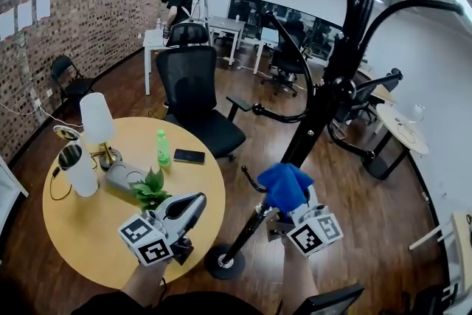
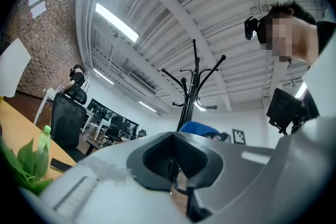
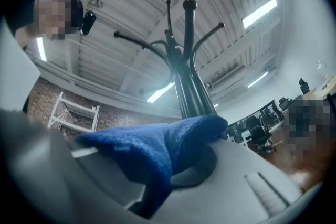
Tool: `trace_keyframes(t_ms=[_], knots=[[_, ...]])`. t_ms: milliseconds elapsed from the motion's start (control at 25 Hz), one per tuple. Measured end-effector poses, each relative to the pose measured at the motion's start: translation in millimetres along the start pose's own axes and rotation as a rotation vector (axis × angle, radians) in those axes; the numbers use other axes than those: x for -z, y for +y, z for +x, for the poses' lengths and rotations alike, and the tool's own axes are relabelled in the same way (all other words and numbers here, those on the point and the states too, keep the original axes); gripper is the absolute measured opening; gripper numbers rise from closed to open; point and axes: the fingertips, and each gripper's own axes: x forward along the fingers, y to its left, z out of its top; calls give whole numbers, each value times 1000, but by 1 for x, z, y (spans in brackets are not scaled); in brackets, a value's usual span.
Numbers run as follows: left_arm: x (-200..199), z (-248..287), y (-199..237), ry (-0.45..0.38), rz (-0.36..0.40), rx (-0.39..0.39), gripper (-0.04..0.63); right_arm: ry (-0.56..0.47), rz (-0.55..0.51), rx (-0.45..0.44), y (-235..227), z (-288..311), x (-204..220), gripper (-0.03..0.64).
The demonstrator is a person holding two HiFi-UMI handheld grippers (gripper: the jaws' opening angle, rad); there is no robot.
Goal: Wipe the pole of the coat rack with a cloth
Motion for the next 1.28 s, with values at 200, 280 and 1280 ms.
trace_keyframes(t_ms=[200,280,1280], knots=[[-20,10,6,-19,14,35,0,-190,40,-47,24,39,-91,21],[-28,14,1,-24,17,48,0,-245,52,-80,35,49,-121,21],[-48,17,-17,-66,66,37,0,-273,119,-234,74,59,-169,21]])
